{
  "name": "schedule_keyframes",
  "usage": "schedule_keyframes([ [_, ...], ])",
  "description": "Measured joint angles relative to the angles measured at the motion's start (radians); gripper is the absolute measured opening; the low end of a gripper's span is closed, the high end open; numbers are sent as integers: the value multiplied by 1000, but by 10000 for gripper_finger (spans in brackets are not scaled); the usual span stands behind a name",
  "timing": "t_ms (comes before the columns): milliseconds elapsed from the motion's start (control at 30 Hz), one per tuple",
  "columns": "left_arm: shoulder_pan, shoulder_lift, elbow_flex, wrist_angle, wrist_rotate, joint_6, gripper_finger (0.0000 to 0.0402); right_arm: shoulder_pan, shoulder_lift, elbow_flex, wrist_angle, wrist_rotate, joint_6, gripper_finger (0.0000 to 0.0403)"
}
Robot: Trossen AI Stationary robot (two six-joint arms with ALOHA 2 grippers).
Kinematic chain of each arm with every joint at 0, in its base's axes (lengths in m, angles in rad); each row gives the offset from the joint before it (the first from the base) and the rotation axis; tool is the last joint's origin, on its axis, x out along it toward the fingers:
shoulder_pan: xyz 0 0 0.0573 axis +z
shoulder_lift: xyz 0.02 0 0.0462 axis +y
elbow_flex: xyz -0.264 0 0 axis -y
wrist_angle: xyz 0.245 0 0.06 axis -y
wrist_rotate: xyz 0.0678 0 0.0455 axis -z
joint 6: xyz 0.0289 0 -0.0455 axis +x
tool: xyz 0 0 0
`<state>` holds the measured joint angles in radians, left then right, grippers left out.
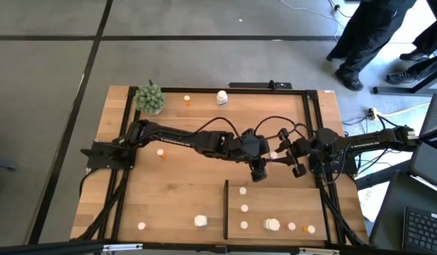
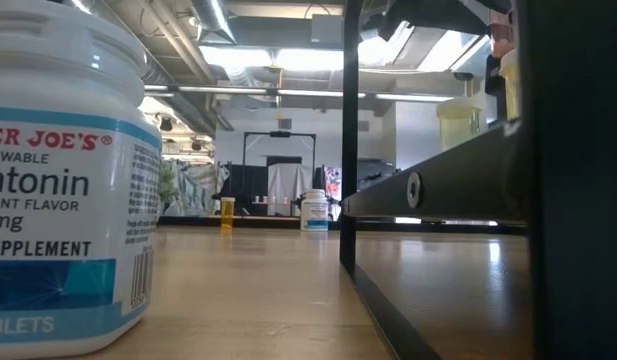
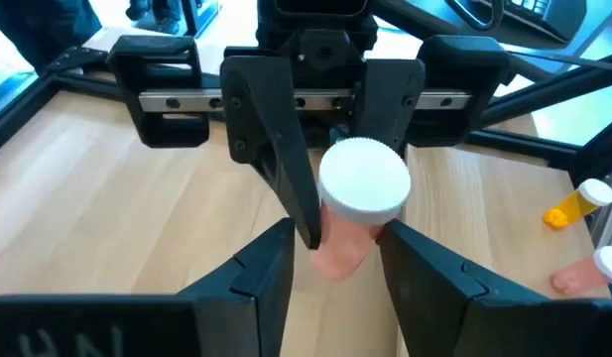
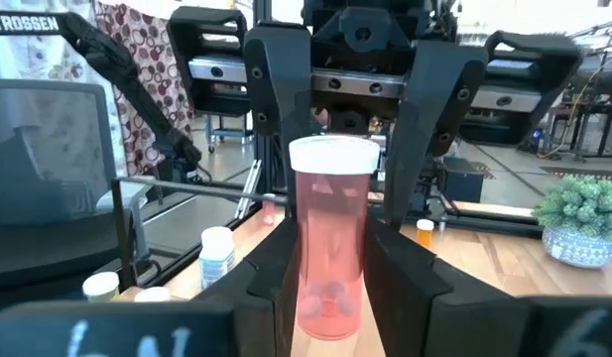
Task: Pick and place medicine bottles onto shelf by color
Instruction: Put the top pink pill bottle on the shelf aligned with the other pink pill bottle
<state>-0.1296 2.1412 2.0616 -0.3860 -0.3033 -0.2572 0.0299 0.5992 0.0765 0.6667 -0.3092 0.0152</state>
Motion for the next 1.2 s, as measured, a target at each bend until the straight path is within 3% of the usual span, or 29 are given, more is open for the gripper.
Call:
schedule_keyframes([
  [400, 1, -9, 0, -3, 9, -76, 144, 1, 0, 1, 47, 1, -20, 103],
  [1200, -1, -7, 0, 51, 32, -78, 144, -1, 0, 1, 122, 0, -21, 103],
])
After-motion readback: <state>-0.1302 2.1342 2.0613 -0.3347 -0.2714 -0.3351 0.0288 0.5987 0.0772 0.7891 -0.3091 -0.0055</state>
